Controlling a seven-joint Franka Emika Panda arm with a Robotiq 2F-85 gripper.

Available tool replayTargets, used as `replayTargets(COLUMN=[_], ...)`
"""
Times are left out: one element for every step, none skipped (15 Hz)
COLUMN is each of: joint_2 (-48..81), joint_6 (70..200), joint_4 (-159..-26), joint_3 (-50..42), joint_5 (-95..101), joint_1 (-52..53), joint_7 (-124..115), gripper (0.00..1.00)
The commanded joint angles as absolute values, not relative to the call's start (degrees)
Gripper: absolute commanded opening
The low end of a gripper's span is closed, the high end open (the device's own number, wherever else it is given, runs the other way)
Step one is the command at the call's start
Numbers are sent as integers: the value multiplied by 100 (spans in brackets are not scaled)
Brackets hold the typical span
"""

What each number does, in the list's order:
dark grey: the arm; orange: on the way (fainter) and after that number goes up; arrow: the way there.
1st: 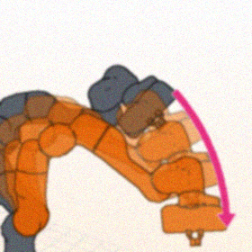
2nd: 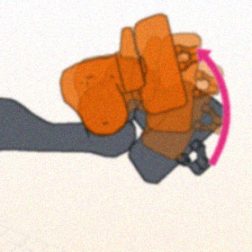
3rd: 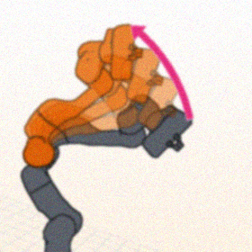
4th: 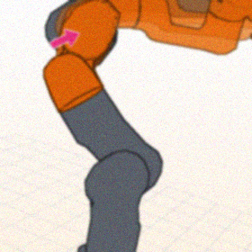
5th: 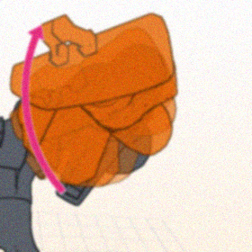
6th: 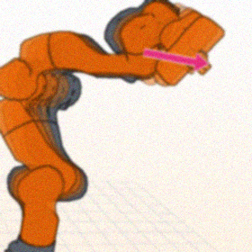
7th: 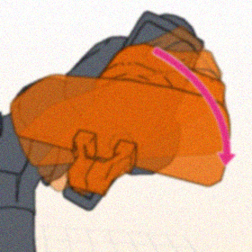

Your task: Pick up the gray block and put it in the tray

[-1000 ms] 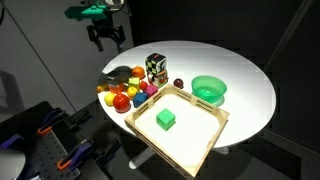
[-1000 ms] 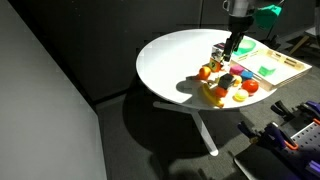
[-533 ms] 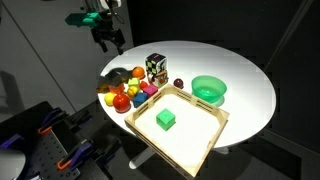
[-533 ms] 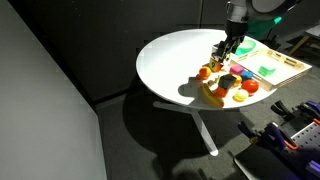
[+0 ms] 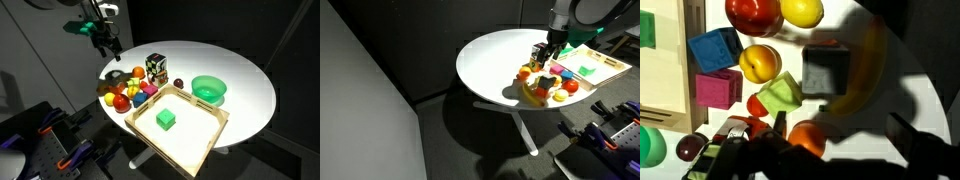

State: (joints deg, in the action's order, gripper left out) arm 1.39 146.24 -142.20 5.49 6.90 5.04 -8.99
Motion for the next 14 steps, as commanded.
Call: replayTargets(joint_2=[227, 274, 317, 368, 413, 459, 511, 543, 571, 595, 614, 630, 646, 656], joint_6=[14767, 14774, 14772, 14779, 14784, 14790, 14799, 14803, 14807, 14827, 14859, 14935, 14957, 14989], joint_4=[-14309, -14316, -14318, -14316, -14316, -14313, -14306, -14303, -14302, -14302, -14305, -14320, -14317, -14317], joint_3=[555, 561, 565, 567, 572, 574, 583, 584, 585, 596, 621, 660, 676, 701], joint_5=[668, 635, 608, 589, 551, 532, 470, 455, 430, 339, 179, -106, -309, -562], joint_1=[544, 547, 549, 549, 548, 548, 545, 545, 545, 532, 510, 473, 457, 442], joint_7=[-922, -875, -847, -827, -791, -771, -711, -702, -685, -599, -449, -179, -15, 212], gripper=[100, 100, 100, 100, 100, 100, 100, 100, 100, 100, 100, 100, 100, 100])
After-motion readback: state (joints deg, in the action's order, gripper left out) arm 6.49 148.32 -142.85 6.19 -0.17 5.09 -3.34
